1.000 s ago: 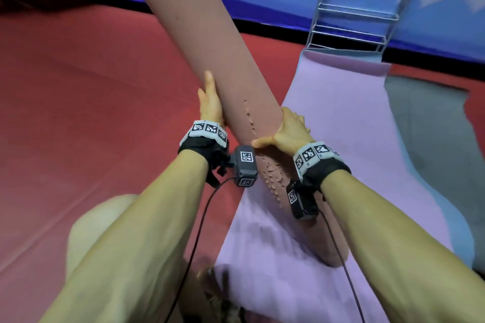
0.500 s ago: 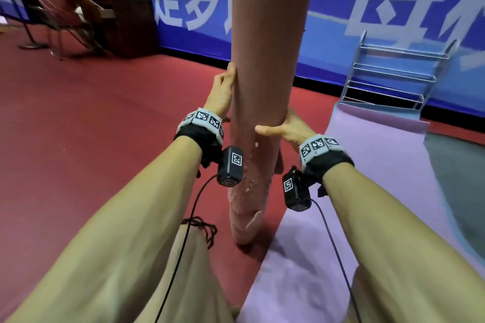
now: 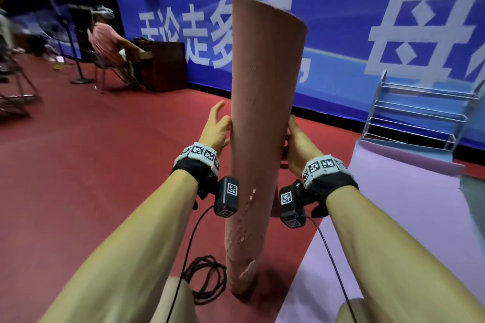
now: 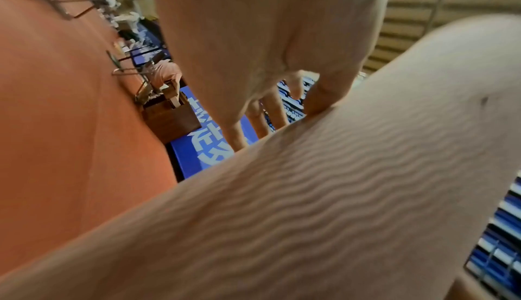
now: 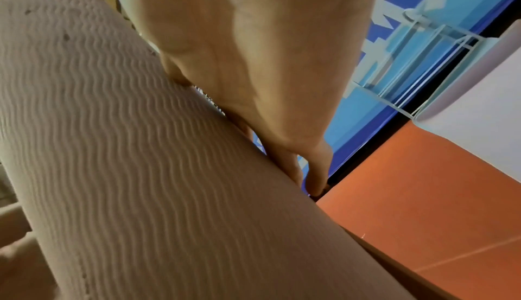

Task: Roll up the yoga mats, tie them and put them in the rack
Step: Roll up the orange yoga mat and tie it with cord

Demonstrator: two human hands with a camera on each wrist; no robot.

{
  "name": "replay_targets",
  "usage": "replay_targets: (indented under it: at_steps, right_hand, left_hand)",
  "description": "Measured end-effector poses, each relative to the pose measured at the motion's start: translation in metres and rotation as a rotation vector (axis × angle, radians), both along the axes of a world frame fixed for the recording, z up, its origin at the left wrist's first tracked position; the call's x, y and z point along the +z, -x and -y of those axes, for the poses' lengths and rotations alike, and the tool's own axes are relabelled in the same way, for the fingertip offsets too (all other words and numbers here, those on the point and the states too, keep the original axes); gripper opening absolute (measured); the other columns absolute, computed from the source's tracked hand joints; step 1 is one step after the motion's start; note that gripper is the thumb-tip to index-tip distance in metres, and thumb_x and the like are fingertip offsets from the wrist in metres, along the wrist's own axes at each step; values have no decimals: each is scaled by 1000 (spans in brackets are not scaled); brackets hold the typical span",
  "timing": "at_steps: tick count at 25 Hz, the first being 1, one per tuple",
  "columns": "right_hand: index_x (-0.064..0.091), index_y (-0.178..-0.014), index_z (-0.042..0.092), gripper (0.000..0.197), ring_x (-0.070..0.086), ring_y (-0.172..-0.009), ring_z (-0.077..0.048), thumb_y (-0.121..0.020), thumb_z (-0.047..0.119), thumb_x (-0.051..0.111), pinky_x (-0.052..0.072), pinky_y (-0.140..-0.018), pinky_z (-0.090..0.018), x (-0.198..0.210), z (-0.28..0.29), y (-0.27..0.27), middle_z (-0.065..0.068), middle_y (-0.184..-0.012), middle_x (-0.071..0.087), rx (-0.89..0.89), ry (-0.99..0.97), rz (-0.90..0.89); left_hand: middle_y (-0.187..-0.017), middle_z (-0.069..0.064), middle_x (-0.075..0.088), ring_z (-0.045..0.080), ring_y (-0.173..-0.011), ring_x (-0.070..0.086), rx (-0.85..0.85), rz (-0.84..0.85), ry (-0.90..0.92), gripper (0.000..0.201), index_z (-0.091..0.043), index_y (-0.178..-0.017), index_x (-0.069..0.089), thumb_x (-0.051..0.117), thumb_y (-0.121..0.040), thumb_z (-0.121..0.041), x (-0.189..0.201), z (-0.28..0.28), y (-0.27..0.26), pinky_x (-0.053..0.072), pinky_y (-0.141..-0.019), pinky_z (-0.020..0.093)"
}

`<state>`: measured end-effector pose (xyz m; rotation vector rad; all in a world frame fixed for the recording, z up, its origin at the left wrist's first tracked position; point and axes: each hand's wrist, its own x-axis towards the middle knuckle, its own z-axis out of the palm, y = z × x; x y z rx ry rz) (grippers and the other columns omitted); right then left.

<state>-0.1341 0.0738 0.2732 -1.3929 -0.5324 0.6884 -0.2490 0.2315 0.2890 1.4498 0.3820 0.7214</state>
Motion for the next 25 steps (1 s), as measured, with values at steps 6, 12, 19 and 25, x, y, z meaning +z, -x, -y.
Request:
replay_targets:
  at_steps: [6,12,19,25]
  right_hand:
    - [61,-125,29,60,65,-74,-6,-83,-6,36,53,-66,-21,52,-18,10,10,-92,70,-205,-183,249]
    - [71,-112,15,31,61,-61,-12,-93,15,47,48,-54,-26,106,-11,32,5,-71,70,-239,-317,225]
    - [72,-71,27,41,65,-90,-19,-67,65,59,50,-100,-52,142,-27,35,8,-84,70,-180,-124,311]
    - [59,-58,38,26,49,-88,-18,-76,48,44,41,-86,-43,146,-31,53,13,-77,53,-235,-96,423]
  left_hand:
    - [-117,5,64,16,-102,61,-49,-77,-588,70,-25,-134,49,70,-69,-7,53,-15,16,53,-82,24]
    - [-78,4,71,18,-74,60,-59,-89,-278,22,-5,-85,69,51,-87,-16,101,-15,34,47,-74,32]
    - [-80,13,62,27,-75,62,-305,-368,-235,95,-9,-80,63,34,-63,-98,171,1,45,52,-83,42]
    - [-92,14,54,28,-83,53,-192,-344,-356,54,-19,-90,59,64,-55,-60,208,9,46,41,-76,41]
